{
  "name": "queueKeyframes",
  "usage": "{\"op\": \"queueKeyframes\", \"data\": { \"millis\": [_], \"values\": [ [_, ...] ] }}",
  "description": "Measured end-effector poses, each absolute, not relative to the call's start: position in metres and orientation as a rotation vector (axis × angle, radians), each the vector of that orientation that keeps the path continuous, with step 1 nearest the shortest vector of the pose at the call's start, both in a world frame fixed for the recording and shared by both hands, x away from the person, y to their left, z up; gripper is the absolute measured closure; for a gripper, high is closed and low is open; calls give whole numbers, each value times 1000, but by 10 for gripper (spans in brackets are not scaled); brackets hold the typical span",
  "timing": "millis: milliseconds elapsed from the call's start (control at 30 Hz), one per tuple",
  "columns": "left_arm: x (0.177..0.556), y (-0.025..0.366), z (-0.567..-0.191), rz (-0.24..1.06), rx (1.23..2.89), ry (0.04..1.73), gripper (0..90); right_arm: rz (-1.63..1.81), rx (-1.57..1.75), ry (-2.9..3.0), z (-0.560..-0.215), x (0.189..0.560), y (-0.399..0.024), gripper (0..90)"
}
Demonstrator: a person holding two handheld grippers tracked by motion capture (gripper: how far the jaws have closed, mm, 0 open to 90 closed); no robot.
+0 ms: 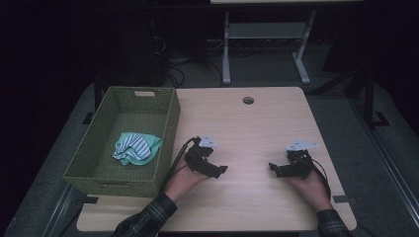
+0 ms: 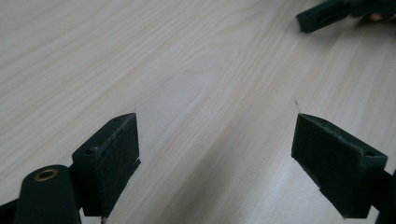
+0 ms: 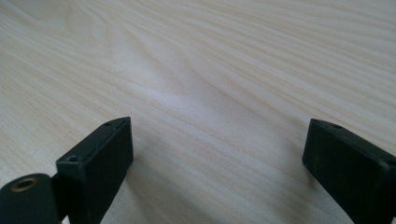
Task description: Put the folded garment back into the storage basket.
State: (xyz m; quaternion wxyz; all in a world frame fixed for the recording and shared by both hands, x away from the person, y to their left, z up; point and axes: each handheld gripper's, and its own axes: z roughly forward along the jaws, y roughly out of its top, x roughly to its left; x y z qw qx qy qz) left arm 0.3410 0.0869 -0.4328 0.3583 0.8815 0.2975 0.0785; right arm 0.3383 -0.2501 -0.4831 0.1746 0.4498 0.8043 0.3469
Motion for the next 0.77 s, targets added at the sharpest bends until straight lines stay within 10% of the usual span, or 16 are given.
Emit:
{"op": "queueKeyframes", "data": {
  "millis": [767],
  "values": [
    [338,92,-475,292,2289,734,123,984,1274,2280,-483,338,-250,76]
  ]
}}
